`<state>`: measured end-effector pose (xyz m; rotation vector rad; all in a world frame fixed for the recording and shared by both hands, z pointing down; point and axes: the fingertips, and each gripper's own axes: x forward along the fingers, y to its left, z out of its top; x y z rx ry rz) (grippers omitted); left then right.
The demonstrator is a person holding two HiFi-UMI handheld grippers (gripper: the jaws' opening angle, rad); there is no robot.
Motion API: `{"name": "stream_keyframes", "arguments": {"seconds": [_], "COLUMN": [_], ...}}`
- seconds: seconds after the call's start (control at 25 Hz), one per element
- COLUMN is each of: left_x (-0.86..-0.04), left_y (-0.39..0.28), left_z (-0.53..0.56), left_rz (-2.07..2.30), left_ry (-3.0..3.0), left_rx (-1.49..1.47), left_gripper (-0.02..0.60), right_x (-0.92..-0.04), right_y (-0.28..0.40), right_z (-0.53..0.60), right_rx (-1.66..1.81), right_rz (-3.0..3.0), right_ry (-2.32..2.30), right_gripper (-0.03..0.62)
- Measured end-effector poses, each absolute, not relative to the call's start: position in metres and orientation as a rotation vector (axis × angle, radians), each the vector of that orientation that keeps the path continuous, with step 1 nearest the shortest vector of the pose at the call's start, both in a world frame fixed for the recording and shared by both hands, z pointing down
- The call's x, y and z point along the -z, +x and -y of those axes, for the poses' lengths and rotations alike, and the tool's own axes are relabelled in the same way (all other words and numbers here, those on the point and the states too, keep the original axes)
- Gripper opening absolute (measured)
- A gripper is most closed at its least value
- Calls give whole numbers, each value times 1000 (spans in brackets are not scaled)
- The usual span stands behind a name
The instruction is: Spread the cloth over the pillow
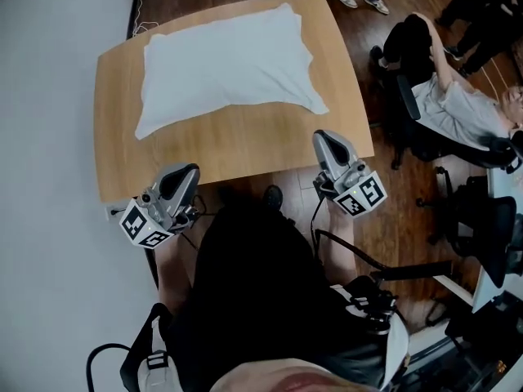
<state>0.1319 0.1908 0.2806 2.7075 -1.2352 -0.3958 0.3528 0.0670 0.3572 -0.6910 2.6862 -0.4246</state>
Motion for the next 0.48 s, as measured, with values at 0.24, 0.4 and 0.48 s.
{"name": "stream_keyframes", "arguments": {"seconds": [0.24, 0.4, 0.48], "left_x": [-274, -270, -281], "left_y": [122, 95, 83], "left_z": [-185, -193, -217], "left_rz": [1265, 1280, 1296], "left_ry": [2701, 2705, 2662], "left_rx": [371, 390, 389], "left_gripper": [2, 2, 2], "right_x": [-355, -353, -367], "right_y": [339, 313, 300], "right_z": [-59, -69, -93], "right_rx": [457, 446, 492], "right_rz": [-2701, -2709, -2730], "right_ry": [-672, -667, -661], "right_gripper": [2, 2, 2]}}
